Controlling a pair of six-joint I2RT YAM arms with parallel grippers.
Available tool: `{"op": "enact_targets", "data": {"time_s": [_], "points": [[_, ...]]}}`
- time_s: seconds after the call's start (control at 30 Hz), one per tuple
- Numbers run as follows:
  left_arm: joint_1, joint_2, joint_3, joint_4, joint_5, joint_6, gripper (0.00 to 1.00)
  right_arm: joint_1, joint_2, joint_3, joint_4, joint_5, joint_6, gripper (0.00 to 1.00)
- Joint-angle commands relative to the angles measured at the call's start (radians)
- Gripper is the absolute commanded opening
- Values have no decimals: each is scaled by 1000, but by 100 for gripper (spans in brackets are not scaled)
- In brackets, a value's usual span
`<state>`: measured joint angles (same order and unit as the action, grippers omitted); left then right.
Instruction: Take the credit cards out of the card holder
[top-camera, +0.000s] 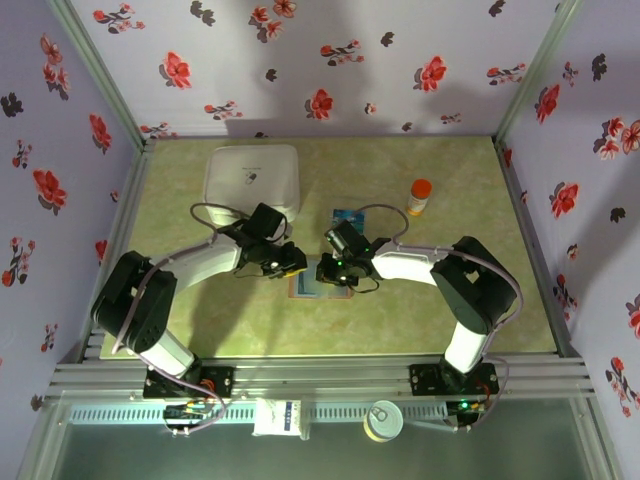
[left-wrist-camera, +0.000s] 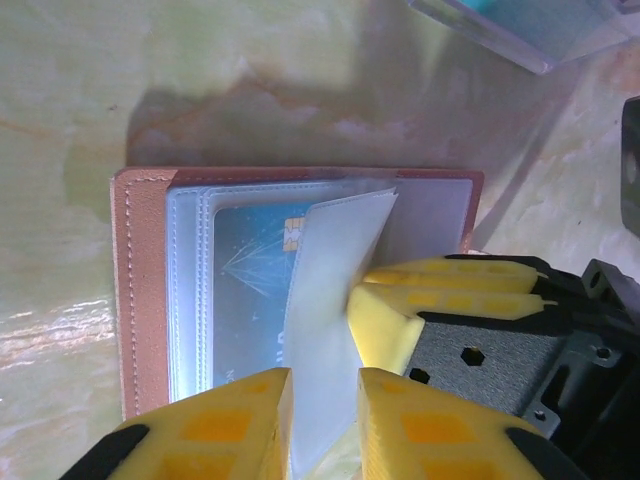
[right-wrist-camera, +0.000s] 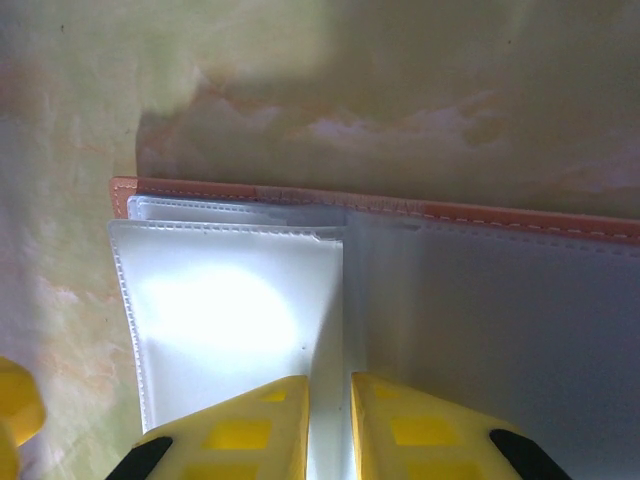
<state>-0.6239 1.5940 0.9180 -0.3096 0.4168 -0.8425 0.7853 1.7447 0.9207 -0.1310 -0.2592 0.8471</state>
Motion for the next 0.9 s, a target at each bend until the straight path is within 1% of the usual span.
{"op": "enact_targets", "data": {"time_s": [0.0, 0.33, 0.57, 0.7, 0.87], "points": [[-4, 34, -17, 19, 24, -21, 24, -7, 0, -14, -4, -1, 16, 20], [-11, 73, -34, 77, 42, -43, 25, -7, -6, -22, 4, -8, 23, 20], [-14, 95, -34, 117, 70, -64, 21, -6, -16, -23, 2, -9, 26, 20], [-15, 86, -19, 112, 73, -67, 20, -6, -45, -24, -11, 4, 23, 22], [-24, 78, 3, 97, 73, -66, 19, -6, -116, -38, -41, 52, 10, 25]]}}
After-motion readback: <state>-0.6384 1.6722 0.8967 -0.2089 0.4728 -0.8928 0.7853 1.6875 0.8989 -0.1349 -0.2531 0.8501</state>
